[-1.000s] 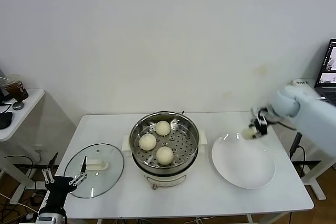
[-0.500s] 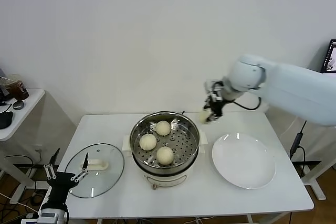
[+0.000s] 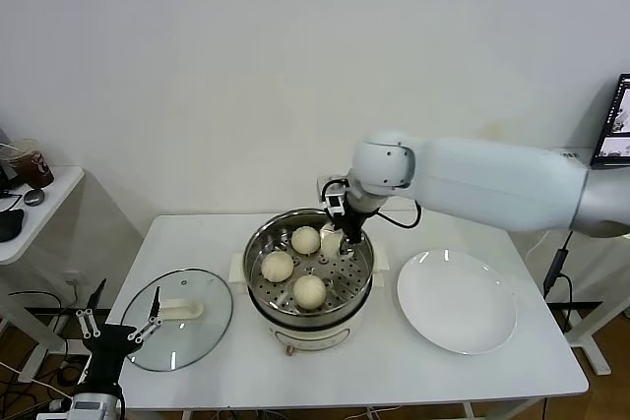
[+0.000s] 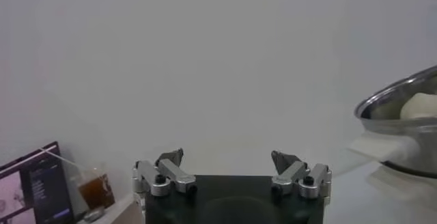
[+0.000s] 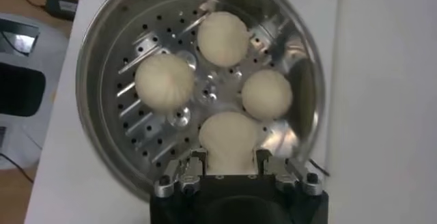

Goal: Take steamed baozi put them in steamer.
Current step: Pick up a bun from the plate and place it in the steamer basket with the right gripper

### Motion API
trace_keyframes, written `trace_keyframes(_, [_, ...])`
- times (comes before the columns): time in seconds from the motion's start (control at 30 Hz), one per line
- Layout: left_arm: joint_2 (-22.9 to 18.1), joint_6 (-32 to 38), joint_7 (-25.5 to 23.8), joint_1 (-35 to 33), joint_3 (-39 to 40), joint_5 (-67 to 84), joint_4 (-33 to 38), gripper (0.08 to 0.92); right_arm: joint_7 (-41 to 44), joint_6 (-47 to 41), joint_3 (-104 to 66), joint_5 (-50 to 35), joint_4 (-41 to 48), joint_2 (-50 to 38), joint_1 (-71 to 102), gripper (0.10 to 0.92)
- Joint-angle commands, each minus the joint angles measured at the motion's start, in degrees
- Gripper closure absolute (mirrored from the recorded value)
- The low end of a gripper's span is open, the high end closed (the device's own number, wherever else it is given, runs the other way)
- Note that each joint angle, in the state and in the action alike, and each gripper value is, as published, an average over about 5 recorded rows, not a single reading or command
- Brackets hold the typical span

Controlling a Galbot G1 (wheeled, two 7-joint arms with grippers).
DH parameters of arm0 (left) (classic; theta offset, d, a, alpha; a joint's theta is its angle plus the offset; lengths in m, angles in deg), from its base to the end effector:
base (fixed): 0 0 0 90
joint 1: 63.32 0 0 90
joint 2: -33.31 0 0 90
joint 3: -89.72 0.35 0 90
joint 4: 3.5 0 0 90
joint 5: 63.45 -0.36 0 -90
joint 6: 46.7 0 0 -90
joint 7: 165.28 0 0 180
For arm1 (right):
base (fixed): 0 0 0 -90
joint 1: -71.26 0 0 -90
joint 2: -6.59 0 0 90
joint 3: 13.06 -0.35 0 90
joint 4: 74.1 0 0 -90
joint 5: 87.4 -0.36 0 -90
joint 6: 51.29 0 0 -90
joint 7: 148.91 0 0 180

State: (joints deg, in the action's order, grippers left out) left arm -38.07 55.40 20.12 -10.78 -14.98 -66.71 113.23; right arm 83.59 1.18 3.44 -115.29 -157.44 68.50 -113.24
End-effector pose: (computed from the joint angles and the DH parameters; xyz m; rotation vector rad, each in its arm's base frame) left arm 0.1543 0.1374 -0.3100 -0.1257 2.9729 0.7031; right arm 0.5134 0.1180 -0.0615 1.3726 -1.3965 1.4255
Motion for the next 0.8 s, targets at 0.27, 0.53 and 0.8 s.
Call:
trace_keyframes(0.27, [-0.05,0.01,-0.03,-0.36,-0.31,-0.41,-0.06,0.177,0.58,0.81,-0.14,8.11,7.00,4.34,6.83,0.575])
trace_keyframes(0.53, [-0.10,-0.01,-0.04,-0.58,-0.40,-0.35,-0.12,0.177,0.22,0.89,-0.94,9.14,7.84,4.63,8.67,0.575])
trace_keyframes(0.8, [0.02,-0.16,-0.20,-0.79,-0.63,-0.18,0.13,0.177,0.94,0.79,-1.47,8.82,6.13,3.51,8.12,0.416])
